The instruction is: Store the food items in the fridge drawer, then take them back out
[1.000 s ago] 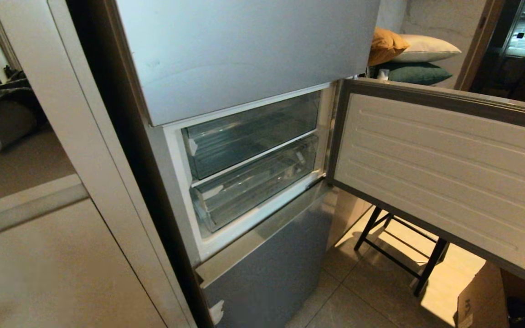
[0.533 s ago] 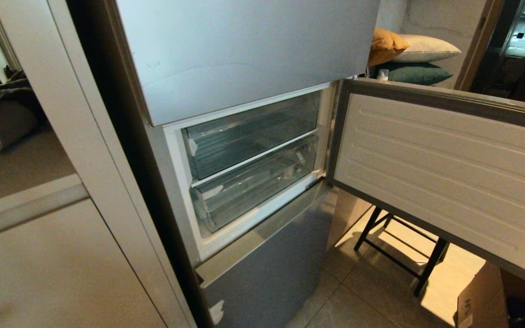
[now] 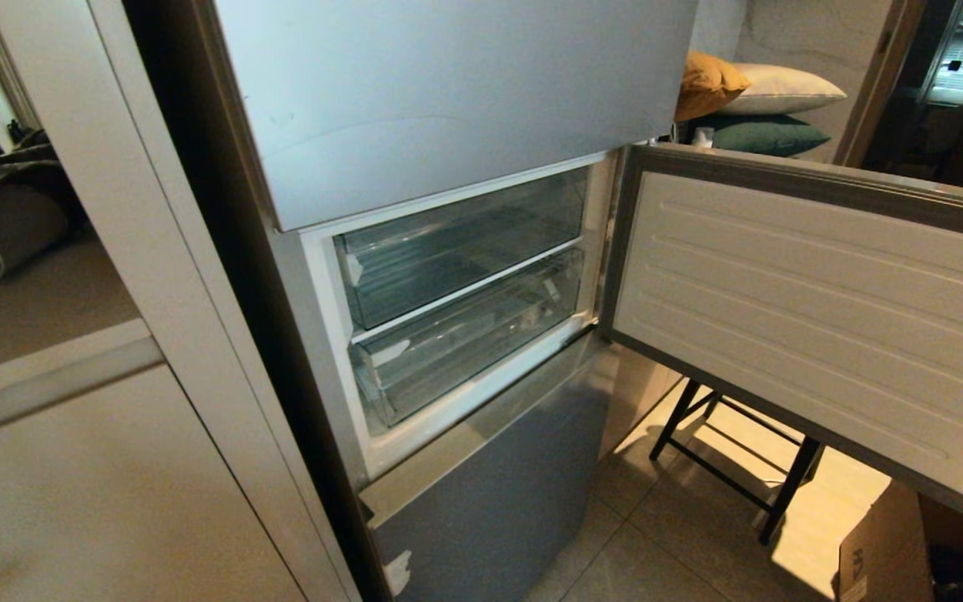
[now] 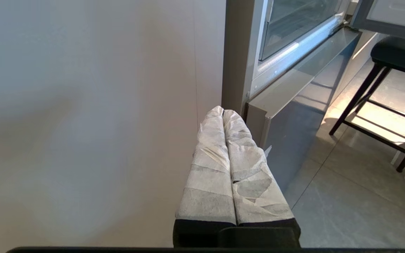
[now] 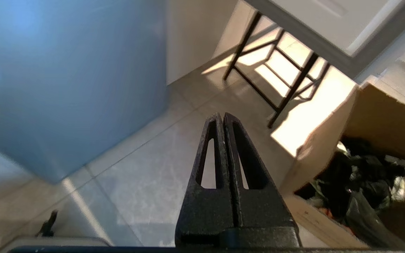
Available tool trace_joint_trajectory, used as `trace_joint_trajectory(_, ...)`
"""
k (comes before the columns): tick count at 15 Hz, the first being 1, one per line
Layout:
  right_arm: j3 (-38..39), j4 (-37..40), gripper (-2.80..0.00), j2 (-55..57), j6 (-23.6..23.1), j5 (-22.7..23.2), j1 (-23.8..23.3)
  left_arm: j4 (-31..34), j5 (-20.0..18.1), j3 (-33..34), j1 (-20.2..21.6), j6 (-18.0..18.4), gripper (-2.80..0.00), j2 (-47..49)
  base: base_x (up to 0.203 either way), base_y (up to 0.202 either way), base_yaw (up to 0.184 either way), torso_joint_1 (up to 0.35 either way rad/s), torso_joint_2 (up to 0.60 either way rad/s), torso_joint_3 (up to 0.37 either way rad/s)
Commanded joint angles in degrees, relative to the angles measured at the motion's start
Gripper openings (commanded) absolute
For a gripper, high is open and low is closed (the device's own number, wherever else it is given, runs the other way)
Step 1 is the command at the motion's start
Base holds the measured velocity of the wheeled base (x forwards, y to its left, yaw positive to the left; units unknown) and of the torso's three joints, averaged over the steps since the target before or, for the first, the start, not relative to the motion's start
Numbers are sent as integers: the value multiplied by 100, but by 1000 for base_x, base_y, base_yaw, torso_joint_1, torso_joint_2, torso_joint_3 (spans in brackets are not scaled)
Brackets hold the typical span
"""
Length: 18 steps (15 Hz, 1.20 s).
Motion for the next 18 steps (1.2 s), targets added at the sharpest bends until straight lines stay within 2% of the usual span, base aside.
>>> trace_joint_trajectory(1, 15, 68, -280, -149, 18, -15, 185, -6, 1, 62, 1, -1, -280, -2, 0, 0, 0, 0, 0, 0)
trace_joint_trajectory(6, 17, 60, -280, -1641, 88, 8, 408, -6, 1, 62, 1, -1, -280, -2, 0, 0, 0, 0, 0, 0)
trace_joint_trajectory(8, 24, 58, -280, -1615, 223, -16, 444, -6, 1, 62, 1, -1, -280, -2, 0, 0, 0, 0, 0, 0)
trace_joint_trajectory(15, 24, 58, -280, -1612, 231, -10, 444, -6, 1, 62, 1, -1, -280, -2, 0, 0, 0, 0, 0, 0)
trace_joint_trajectory(18, 24, 58, -280, -1607, 231, -10, 444, -6, 1, 62, 1, -1, -280, -2, 0, 0, 0, -101, 255, 164)
